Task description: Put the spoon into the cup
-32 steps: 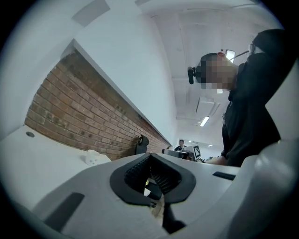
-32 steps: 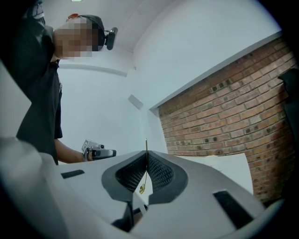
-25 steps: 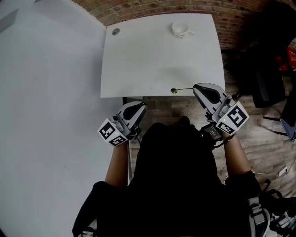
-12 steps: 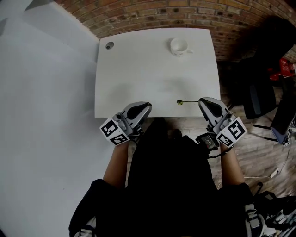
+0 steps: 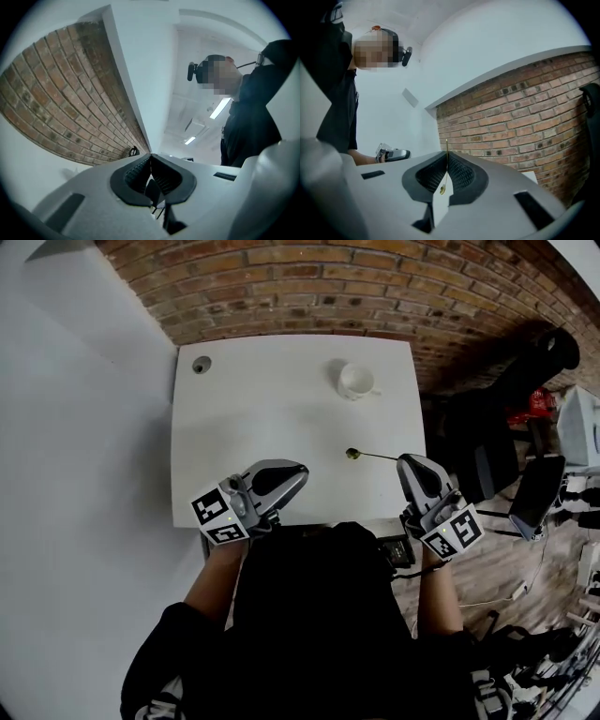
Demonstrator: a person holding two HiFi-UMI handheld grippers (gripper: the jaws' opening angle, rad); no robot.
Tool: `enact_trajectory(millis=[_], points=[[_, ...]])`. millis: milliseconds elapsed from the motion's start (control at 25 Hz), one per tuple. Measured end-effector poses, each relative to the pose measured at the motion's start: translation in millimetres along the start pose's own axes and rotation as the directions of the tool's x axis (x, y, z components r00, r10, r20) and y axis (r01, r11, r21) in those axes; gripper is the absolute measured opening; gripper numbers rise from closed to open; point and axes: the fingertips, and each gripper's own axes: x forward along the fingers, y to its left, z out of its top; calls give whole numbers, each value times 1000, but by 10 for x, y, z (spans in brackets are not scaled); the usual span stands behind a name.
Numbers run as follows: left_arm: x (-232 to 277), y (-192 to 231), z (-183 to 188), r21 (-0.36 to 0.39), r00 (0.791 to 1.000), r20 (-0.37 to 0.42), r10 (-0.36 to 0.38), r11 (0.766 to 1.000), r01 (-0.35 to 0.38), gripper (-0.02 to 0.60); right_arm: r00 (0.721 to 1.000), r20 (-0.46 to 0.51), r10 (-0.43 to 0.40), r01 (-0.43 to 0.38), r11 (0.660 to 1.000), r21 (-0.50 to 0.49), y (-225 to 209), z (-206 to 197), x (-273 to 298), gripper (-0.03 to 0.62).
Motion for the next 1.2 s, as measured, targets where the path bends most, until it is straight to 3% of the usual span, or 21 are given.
enact_trajectory(millis=[120,360,640,840,1080,1200], points=[[37,165,-76,-17,999,-22,-33,999,33,17,999,7,-48,48,999,17,-80,-8,88,9],[53,459,-206,-67,999,-33,-24,998,21,17,994,-9,-112,112,993,-24,-366,5,214,9],[118,688,-452,133,977,-210,38,991,-10,18,987,24,-157,158,986,-51,-875,76,438,9],[166,824,-507,171,956,-283,78,985,-30,17,971,24,-239,239,971,-29,-1333,-70,680,9],[202,980,-675,281,931,-351,97,960,6,18,971,-36,-237,233,969,-85,-1576,-326,988,9],[212,1022,-746,298,925,-368,93,954,22,17,970,-57,-235,229,969,-94,-1651,-417,1086,9]])
